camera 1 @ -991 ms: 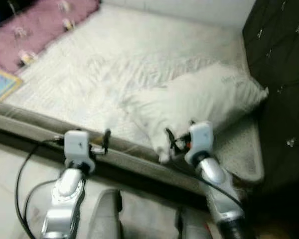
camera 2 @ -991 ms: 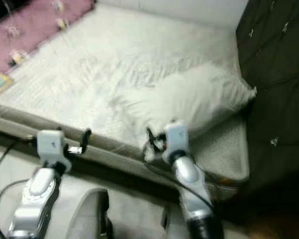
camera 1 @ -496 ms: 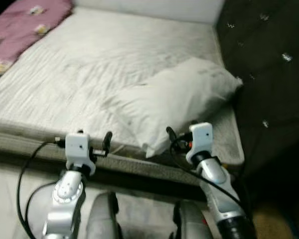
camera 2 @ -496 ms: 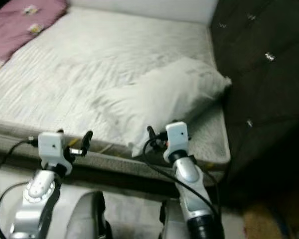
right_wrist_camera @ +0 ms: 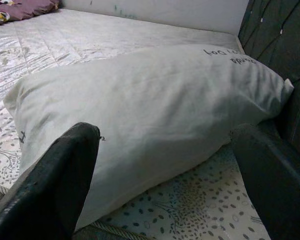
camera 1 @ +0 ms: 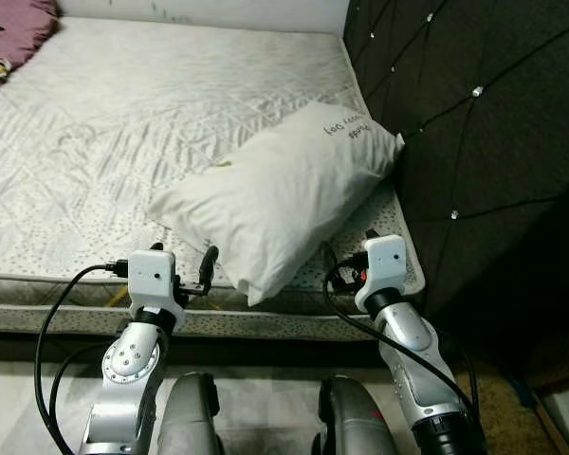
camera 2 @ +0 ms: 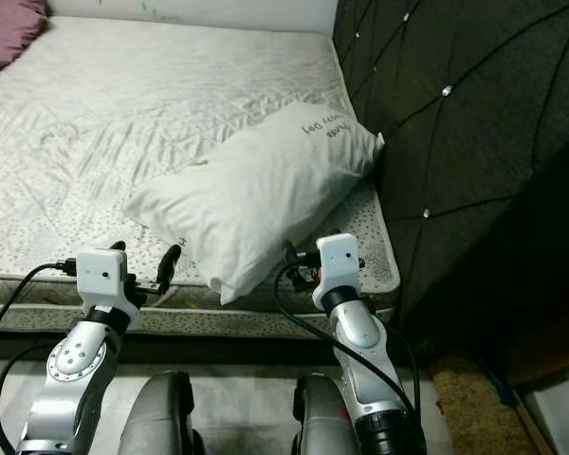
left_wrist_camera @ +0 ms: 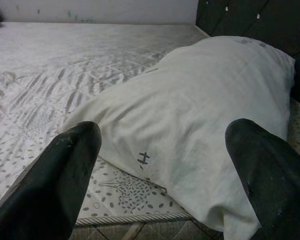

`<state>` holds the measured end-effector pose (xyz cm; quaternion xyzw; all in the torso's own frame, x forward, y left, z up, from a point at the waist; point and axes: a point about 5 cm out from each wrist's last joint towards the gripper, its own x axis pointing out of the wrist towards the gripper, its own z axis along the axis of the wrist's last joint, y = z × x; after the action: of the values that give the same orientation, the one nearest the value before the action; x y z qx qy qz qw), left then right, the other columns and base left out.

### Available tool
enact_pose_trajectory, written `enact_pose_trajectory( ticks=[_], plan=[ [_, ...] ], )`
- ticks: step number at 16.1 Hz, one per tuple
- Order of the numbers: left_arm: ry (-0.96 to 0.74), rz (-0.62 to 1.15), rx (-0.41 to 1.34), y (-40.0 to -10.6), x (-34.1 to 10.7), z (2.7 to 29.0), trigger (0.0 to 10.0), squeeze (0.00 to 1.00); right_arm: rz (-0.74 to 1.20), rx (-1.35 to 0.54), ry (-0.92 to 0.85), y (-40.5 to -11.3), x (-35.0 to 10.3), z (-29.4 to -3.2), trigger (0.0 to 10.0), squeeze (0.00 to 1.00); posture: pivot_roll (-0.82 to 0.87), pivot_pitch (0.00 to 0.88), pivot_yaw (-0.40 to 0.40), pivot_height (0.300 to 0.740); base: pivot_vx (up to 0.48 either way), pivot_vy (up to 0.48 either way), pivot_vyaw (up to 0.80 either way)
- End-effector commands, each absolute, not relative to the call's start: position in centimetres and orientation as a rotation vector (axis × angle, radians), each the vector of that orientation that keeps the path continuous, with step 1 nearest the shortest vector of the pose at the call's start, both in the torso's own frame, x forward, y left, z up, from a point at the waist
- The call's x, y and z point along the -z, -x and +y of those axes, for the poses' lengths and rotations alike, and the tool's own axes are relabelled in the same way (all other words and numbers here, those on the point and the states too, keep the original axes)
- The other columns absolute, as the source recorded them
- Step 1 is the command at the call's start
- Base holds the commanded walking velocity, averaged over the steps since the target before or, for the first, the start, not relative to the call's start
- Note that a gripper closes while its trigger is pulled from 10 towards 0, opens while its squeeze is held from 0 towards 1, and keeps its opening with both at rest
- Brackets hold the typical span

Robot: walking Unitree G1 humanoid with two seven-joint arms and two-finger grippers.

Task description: Clean up the room

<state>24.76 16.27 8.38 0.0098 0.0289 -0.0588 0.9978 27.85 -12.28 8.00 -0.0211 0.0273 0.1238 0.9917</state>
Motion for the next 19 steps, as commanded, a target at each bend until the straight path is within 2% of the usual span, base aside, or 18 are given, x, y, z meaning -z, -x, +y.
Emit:
enact_pose_trajectory(
  ticks=[1, 10, 16, 19],
  plan=[
    [-0.017, 0.049, 0.133, -24.68, -8.53, 16.19, 10.0, 0.0, 0.046, -0.243, 0.048, -27.95, -8.28, -12.42, 10.0, 0.0, -0.02, 0.041, -0.033, 0.632, 0.322, 0.0, 0.0],
    [-0.008, 0.041, 0.161, -24.8, -8.61, 15.76, 10.0, 0.0, 0.044, -0.24, 0.05, -28.13, -8.31, -12.43, 10.0, 0.0, -0.02, 0.036, -0.029, 0.632, 0.462, 0.0, 0.0],
    [-0.013, 0.047, 0.134, -24.88, -8.6, 15.76, 10.0, 0.0, 0.047, -0.247, 0.047, -28.15, -8.19, -12.36, 10.0, 0.0, -0.02, 0.031, -0.029, 0.628, 0.0, 0.0, 0.0],
    [-0.019, 0.053, 0.126, -24.86, -8.45, 15.84, 10.0, 0.0, 0.045, -0.257, 0.042, -28.15, -8.15, -12.24, 10.0, 0.0, -0.02, 0.028, -0.03, 0.585, 0.0, 0.0, 0.0]
  ],
)
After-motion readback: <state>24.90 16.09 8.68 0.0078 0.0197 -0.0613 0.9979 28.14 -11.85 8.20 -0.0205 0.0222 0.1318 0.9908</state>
